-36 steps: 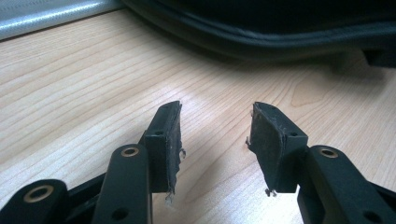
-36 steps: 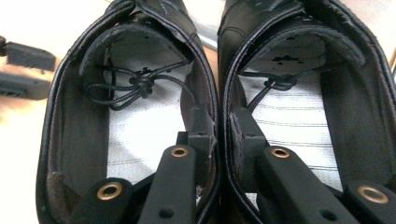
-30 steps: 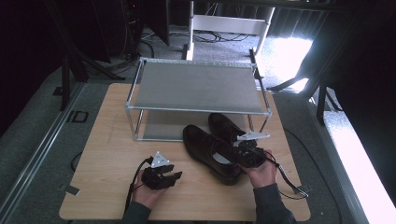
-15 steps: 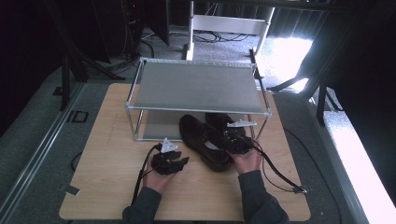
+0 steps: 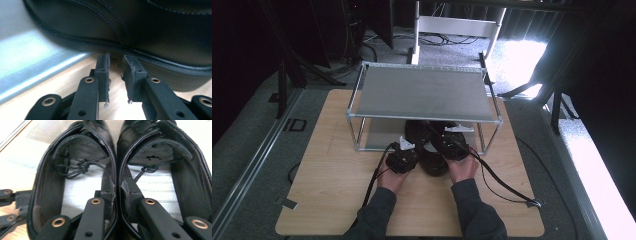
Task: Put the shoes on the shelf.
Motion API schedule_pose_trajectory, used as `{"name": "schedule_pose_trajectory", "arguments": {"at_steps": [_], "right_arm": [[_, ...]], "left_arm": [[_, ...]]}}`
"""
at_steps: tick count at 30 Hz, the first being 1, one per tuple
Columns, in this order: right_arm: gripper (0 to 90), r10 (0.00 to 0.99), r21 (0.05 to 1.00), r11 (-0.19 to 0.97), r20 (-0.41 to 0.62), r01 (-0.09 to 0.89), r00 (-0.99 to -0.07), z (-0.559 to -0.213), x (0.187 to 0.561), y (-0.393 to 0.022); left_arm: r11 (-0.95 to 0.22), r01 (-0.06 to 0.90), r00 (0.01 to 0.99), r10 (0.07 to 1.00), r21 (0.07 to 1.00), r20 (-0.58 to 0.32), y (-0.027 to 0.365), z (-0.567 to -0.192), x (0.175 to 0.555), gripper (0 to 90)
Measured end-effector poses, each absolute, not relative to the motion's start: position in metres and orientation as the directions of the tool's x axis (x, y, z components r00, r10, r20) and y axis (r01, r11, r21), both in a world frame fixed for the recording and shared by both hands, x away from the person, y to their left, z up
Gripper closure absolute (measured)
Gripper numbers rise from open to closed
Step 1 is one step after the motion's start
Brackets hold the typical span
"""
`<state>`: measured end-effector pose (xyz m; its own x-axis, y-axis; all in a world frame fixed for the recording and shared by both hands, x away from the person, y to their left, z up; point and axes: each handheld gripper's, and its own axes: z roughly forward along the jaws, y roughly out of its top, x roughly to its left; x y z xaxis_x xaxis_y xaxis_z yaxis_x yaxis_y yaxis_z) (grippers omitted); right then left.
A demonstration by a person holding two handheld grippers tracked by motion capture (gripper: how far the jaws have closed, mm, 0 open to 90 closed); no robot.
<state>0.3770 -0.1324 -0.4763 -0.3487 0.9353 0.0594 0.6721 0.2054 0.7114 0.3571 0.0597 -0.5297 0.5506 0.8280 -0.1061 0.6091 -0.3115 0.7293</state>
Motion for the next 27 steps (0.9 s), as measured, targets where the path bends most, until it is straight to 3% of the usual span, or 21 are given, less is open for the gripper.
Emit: {"name": "schedule_pose_trajectory", "arguments": {"at_steps": [4,9,13,17,27], "right_arm": [[80.1,0.946,0.704,0.187,0.061,0.686,-0.32,-0.476,0.38,-0.122],[78.8,0.953,0.693,0.14,0.098,0.707,-0.285,-0.475,0.387,-0.12],[60.1,0.937,0.697,0.068,0.201,0.713,-0.286,-0.474,0.391,-0.13],[54.4,0.917,0.71,0.019,0.268,0.703,-0.295,-0.475,0.389,-0.136],[49.9,0.903,0.807,0.162,0.11,0.567,-0.414,-0.449,0.362,-0.151]], "left_arm": [[-0.307,0.612,0.526,0.846,0.729,-0.086,0.059,-0.531,0.363,81.4],[-0.283,0.612,0.513,0.853,0.738,-0.098,0.064,-0.53,0.371,81.1],[-0.293,0.628,0.513,0.853,0.721,-0.1,0.065,-0.535,0.373,72.8],[-0.267,0.63,0.506,0.853,0.729,-0.125,0.069,-0.537,0.374,67.7],[-0.244,0.607,0.513,0.847,0.756,-0.138,0.072,-0.526,0.361,53.5]]}}
